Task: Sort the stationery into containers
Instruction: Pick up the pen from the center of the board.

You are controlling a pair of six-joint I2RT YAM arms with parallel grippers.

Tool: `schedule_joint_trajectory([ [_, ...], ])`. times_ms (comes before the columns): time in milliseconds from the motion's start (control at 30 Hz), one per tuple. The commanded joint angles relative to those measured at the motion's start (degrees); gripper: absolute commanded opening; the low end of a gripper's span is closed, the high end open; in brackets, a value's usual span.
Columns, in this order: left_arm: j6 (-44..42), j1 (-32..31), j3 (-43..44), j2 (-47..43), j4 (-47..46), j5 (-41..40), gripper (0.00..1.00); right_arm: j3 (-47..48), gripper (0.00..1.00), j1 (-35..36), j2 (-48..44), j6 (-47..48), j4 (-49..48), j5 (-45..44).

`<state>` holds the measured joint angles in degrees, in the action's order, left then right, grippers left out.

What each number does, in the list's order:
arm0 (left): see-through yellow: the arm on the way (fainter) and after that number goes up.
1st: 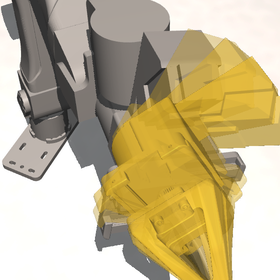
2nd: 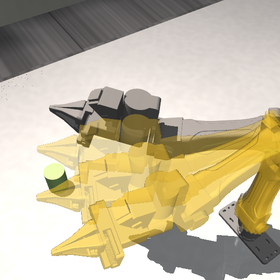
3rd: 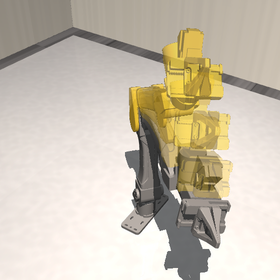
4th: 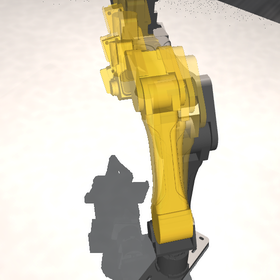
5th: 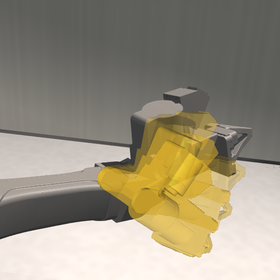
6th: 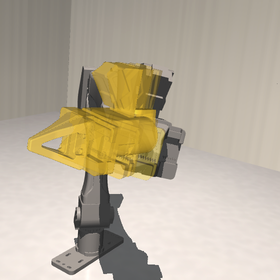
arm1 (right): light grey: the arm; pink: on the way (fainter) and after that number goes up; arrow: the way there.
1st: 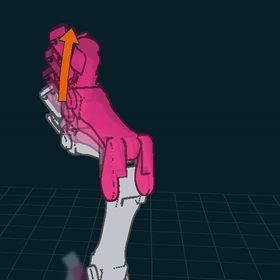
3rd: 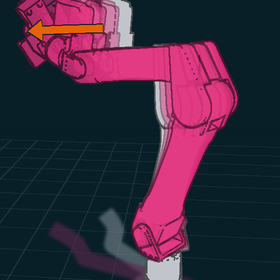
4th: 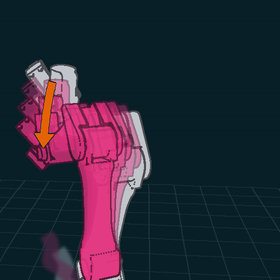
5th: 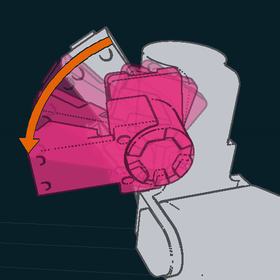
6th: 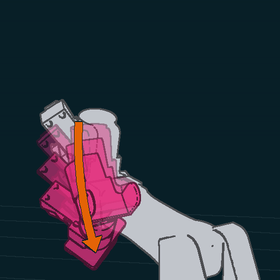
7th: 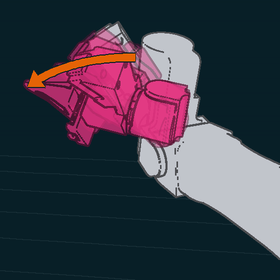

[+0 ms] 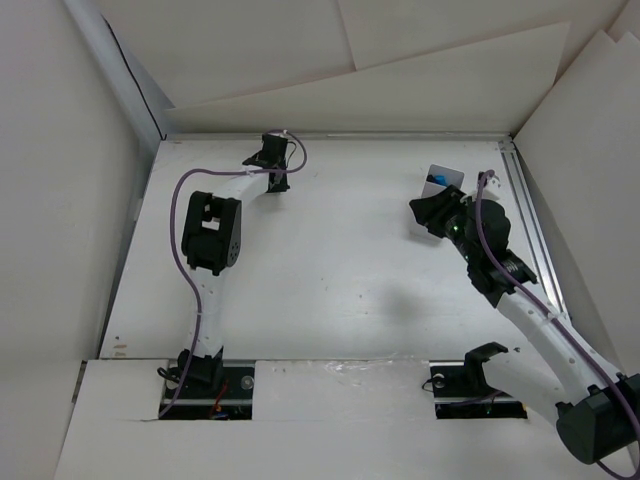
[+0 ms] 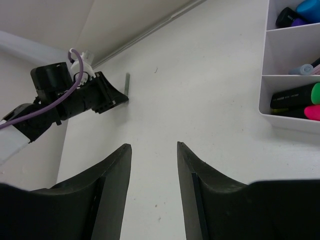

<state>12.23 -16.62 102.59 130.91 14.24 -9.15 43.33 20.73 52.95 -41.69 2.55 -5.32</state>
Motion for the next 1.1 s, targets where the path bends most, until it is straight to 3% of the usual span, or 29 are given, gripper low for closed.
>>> schedule_joint_trajectory([
  [0, -1.1, -0.5, 1.7, -0.2, 1.1, -2.8, 0.11, 1.0, 0.48, 0.5, -1.0, 1.0, -1.6, 0.4],
  [200, 0.4, -2.8, -1.1, -2.7, 0.0, -3.7, 0.00, 1.0, 0.48, 0.5, -1.0, 1.0, -1.6, 0.4],
  [433, 7.0, -4.5, -17.8, -18.2, -13.2, 8.5, 0.00, 1.5, 0.49, 0.5, 0.9, 1.5, -1.6, 1.5],
  [700, 9.6, -11.7, -32.8, -31.9, -20.5, 13.4, 0.00, 3.3, 0.50, 1.1, 5.9, 3.1, -1.6, 6.7],
  [833, 12.8, -14.1, -42.3, -37.7, -28.5, 21.3, 0.00, 5.8, 0.57, 1.7, 11.0, 5.4, -1.6, 13.1],
  [967, 15.7, -14.1, -51.3, -42.7, -37.5, 30.2, 0.00, 8.0, 0.71, 2.3, 12.9, 7.8, -1.6, 16.6],
  [1067, 17.7, -14.1, -56.7, -46.4, -43.6, 35.9, 0.00, 8.5, 0.74, 2.3, 14.2, 8.6, -3.2, 19.4],
])
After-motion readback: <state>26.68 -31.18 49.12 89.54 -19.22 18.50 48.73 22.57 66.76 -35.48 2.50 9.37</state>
